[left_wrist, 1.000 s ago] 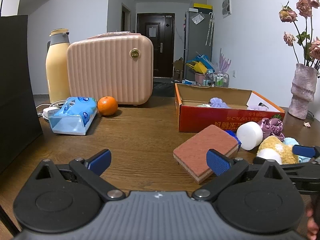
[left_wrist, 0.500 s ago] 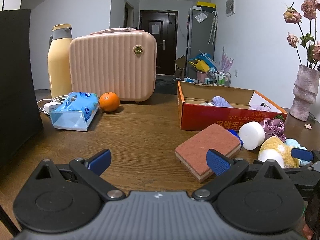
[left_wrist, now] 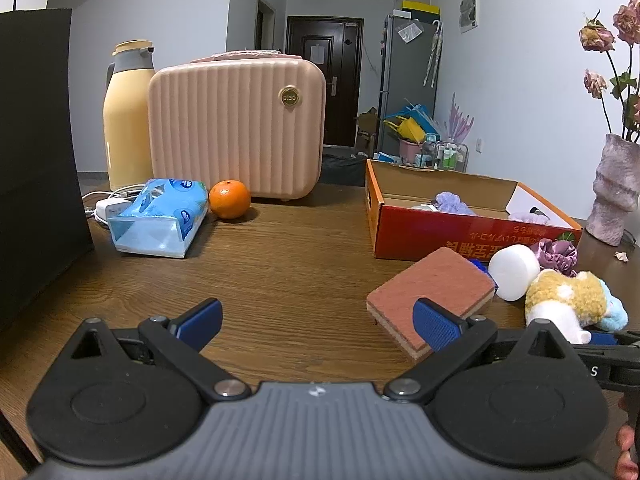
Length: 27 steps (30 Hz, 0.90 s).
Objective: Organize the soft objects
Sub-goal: 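Grasp the white-and-yellow plush lamb with the right gripper while the left nears the sponge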
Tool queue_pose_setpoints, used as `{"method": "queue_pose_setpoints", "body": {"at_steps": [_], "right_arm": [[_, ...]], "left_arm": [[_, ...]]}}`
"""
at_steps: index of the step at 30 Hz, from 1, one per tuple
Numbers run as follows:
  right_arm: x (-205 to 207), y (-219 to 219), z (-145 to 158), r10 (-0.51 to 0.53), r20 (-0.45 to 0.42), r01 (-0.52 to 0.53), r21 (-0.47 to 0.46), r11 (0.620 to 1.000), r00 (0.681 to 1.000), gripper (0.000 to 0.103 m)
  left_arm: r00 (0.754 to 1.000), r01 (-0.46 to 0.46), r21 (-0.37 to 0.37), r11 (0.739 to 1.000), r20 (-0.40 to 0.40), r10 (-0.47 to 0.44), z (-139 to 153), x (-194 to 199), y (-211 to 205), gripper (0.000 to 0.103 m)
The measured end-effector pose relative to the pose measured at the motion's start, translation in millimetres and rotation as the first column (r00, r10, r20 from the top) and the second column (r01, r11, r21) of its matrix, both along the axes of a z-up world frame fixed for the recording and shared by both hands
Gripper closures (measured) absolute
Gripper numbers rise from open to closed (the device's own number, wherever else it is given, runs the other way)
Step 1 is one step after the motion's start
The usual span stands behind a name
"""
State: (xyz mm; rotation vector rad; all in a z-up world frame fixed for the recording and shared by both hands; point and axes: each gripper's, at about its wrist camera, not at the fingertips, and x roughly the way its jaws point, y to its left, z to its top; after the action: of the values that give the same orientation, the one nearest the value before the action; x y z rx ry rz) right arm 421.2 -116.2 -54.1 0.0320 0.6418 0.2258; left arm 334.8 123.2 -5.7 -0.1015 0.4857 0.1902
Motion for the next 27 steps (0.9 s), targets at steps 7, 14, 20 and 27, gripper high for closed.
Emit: {"method": "queue_pose_setpoints", "body": {"at_steps": [7,14,20,27], "right_arm": [[6,-10,-6,0.019,-0.054,-0.014,0.096,0.995,0.998,0.049],[0,-12,0,0.030,-0.008,-0.029,0.109,0.994,1.000,0.052],[-12,-18,12,0.016,0.077,-0.024,0.095,0.995,0.997,0.052],[-17,-34,20,-0.005,0.133,-0.008,0.099,0.995,0.991,0.052]], "left_arm": [[1.000,0.002,0.002,1.000,0.002,-0.002,0,-1,-1,0.000],[1.000,0.005,-0.002,1.000,0.004,-0.005,0,-1,-1,0.000],[1.000,0.006,-0.009,1.000,0.004,-0.006,-1,0,0,0.000],[1.000,0.024,-0.019,1.000,-0.009,-0.024,-6,9,-1,0.000]]}}
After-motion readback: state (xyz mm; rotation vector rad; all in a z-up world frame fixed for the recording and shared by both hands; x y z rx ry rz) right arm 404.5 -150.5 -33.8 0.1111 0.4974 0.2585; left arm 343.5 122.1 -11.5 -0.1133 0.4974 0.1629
